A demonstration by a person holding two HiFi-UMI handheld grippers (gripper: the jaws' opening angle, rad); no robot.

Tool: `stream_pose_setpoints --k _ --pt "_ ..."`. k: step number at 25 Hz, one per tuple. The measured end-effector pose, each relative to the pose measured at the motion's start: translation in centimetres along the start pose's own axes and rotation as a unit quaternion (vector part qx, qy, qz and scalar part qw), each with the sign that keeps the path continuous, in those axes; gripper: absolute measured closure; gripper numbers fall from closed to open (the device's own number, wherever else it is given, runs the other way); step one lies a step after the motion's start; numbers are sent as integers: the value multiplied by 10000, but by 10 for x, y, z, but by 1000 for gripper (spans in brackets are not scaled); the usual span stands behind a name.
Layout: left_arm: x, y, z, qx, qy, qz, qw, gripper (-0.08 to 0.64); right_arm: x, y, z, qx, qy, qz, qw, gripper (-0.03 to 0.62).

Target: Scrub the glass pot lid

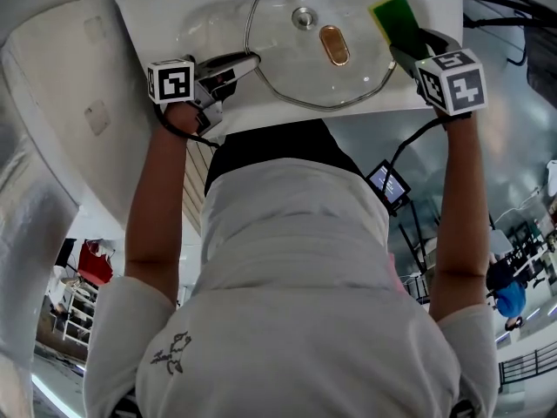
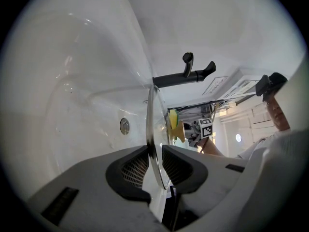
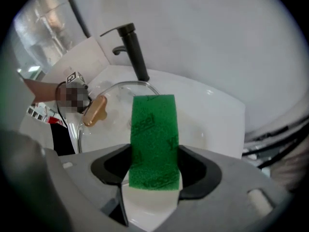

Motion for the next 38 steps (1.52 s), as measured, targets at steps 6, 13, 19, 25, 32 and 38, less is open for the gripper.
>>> stream_pose_setpoints --k 6,13,19,25,32,38 --pt "3 3 2 57 -35 -101 9999 474 80 49 -15 318 -209 2153 9758 298" --pt "0 4 2 -43 4 62 10000 472 131 110 -37 1125 -424 3178 9405 298" --pt "3 4 2 -39 -49 -8 10000 474 136 129 -55 1446 -209 3266 9338 298" --pt "2 3 3 -62 -47 57 10000 476 126 84 -48 1251 -199 2508 9597 298" --pt "3 4 1 -60 -53 48 10000 477 98 30 -37 974 -237 1725 9799 298" --pt "3 2 2 -94 -84 98 9999 477 57 -29 -28 503 68 1053 9931 298"
Point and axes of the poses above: the fingertips, and each gripper's own axes: z backward along the fingers, y to its left, x out of its top, the point moved 4 cm from there along z, backward along the fingers, and after that the axes turned 6 degrees about -y, right-handed, at the moved point
